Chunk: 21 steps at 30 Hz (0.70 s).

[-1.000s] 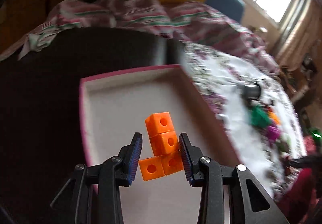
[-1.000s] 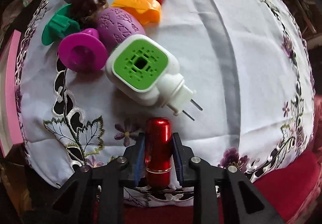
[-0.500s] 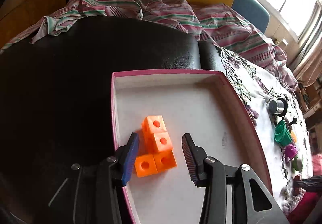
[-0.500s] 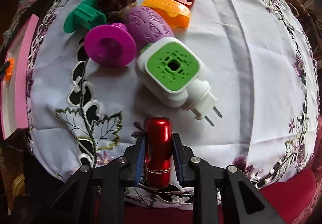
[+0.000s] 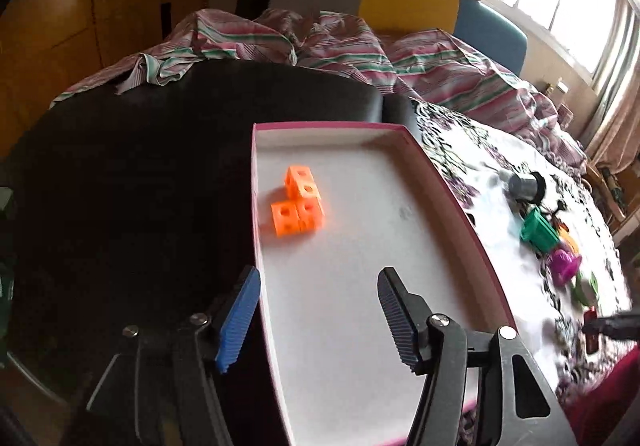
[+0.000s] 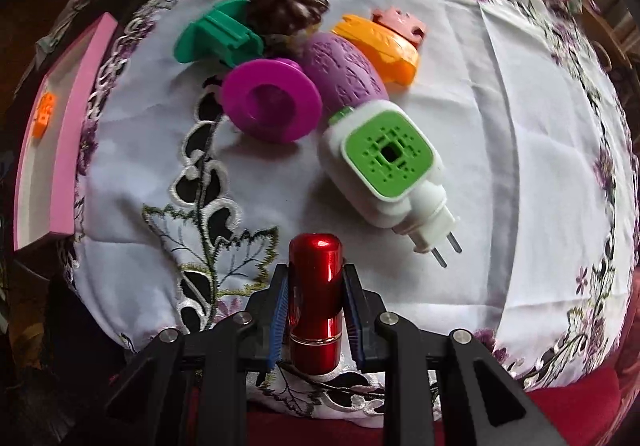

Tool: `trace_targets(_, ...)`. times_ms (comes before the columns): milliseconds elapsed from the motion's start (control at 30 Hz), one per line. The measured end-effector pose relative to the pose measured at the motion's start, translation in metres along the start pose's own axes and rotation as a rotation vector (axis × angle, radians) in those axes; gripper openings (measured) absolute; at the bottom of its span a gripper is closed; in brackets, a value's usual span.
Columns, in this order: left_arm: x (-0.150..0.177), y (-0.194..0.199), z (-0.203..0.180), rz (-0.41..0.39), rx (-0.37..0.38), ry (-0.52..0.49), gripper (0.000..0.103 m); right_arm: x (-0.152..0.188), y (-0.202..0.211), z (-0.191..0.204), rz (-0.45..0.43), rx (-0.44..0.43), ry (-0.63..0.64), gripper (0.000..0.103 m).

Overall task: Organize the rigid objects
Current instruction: 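Carry the red cylinder into the tray and open the right gripper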

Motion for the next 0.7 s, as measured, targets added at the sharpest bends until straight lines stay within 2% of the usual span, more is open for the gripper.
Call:
trace_targets(200, 0.017, 0.018, -0.011, -0.008, -0.009, -0.033, 0.063, 0.007, 0.016, 0.021, -0.070, 0.013, 0.076, 0.025)
trace_targets(333, 0.024, 0.026, -0.013, -0.015, -0.017, -0.038, 0.063, 0.012, 0.019, 0.037, -0.095, 0.061, 0.118, 0.025)
trace_targets(533, 0.027, 0.034, -0.010, -0.029, -0.016, -0.039, 0.063, 0.021, 0.036, 0.047, -0.118, 0.127, 0.166, 0.025)
trace_targets(700, 0.028, 0.040, -0.006, -0.040, -0.005, -0.032, 0.063, 0.023, 0.048, 0.061, -0.161, 0.133, 0.179, 0.025)
Point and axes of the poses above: each gripper's, at about its wrist camera, not at the fingertips, and y roughly against the way its jaws point, z to its left, x to its underside, the point moved 1 cm from there along -y, roughly the way its jaws point, and after that the axes turned 10 degrees about -x, right-handed, at the moved point
